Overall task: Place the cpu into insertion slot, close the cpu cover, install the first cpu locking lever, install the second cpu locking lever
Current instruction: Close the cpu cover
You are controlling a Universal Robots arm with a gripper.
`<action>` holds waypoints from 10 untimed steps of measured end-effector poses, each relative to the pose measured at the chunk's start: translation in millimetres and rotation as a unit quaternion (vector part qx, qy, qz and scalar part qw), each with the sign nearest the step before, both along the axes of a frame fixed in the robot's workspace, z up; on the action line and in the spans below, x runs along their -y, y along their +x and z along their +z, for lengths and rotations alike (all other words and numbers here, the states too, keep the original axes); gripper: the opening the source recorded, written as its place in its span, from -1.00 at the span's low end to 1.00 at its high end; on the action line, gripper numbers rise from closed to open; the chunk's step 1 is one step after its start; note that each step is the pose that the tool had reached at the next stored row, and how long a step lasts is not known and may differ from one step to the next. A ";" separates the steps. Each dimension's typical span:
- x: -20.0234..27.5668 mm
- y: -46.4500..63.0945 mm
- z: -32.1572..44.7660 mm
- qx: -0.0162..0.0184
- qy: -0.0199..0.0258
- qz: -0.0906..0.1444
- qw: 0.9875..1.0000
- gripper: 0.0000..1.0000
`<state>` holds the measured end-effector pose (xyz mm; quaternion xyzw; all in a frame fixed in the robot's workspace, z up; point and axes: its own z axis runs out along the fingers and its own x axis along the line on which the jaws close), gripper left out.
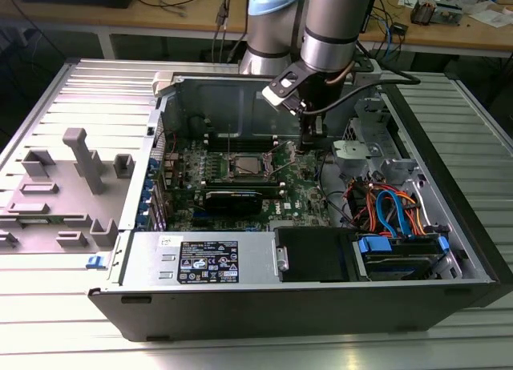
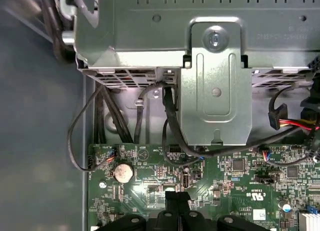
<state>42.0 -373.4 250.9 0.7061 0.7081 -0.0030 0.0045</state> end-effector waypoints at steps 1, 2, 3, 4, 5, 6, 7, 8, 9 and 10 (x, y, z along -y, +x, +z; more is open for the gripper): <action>0.0 0.0 -1.8 -0.001 0.000 0.000 1.000 -0.79; 0.0 0.0 -4.9 -0.001 0.000 0.000 1.000 -0.79; 0.0 0.0 -6.6 -0.002 0.000 0.000 1.000 -0.79; -0.1 0.0 -7.5 -0.002 0.000 0.000 1.000 -0.79; 0.0 0.0 -7.8 -0.002 0.000 0.000 1.000 -0.79; 0.0 -0.1 -7.8 -0.002 0.000 0.000 1.000 -0.79; 0.0 -0.3 -7.8 -0.002 0.000 0.000 1.000 -0.79; 0.0 -0.6 -8.0 -0.003 0.000 0.000 1.000 -0.79; 0.0 -3.0 -8.0 -0.003 0.001 0.000 1.000 -0.79; 0.0 -4.5 -8.0 -0.003 0.001 0.000 1.000 -0.79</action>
